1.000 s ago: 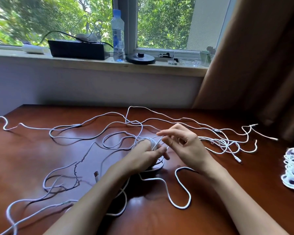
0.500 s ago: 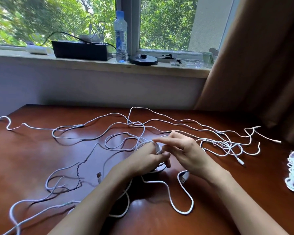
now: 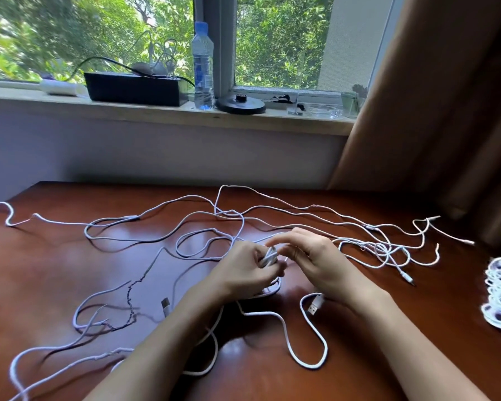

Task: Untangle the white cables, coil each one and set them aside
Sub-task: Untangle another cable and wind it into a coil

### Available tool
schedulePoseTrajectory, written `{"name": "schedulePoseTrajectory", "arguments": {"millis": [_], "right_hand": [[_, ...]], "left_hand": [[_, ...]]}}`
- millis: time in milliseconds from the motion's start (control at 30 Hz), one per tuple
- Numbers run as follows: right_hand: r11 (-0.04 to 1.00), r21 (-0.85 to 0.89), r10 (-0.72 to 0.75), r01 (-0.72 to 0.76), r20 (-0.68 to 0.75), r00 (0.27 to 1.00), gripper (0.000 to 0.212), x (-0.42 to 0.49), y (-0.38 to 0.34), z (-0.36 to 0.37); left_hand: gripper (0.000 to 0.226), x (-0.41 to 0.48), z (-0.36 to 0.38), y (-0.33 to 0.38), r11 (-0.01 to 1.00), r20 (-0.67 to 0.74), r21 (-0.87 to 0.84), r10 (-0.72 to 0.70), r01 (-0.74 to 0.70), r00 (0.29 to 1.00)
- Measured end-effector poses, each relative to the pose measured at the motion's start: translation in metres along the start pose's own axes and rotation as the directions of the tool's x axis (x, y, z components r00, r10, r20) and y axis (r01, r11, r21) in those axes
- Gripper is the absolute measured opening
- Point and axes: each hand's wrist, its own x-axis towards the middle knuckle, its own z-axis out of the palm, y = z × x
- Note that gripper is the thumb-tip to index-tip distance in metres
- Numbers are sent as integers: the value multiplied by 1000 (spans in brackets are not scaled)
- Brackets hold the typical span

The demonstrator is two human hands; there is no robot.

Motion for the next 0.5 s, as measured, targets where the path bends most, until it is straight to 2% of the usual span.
{"name": "schedulePoseTrajectory", "arguments": {"millis": [100, 233, 300, 367, 500], "right_hand": [[1000, 10, 20, -19, -6, 1000, 26, -1, 3, -1], [997, 46, 63, -64, 18, 998, 30, -3, 2, -2], [990, 90, 102, -105, 38, 994, 33, -3, -1, -3], [984, 112, 134, -137, 32, 990, 33, -4, -3, -5], [978, 155, 139, -142, 27, 990, 24, -6, -2, -6]], "left_hand": [[39, 0, -3, -1, 999, -89, -39, 3, -7, 996], [35, -4, -6, 5, 994, -132, -108, 19, -34, 991], [28, -5, -9, 8, 986, -117, -159, 28, -46, 993], [26, -4, -11, 4, 990, -100, -130, 50, -63, 994], [17, -6, -15, 0, 991, -24, -116, 60, -63, 998]]}}
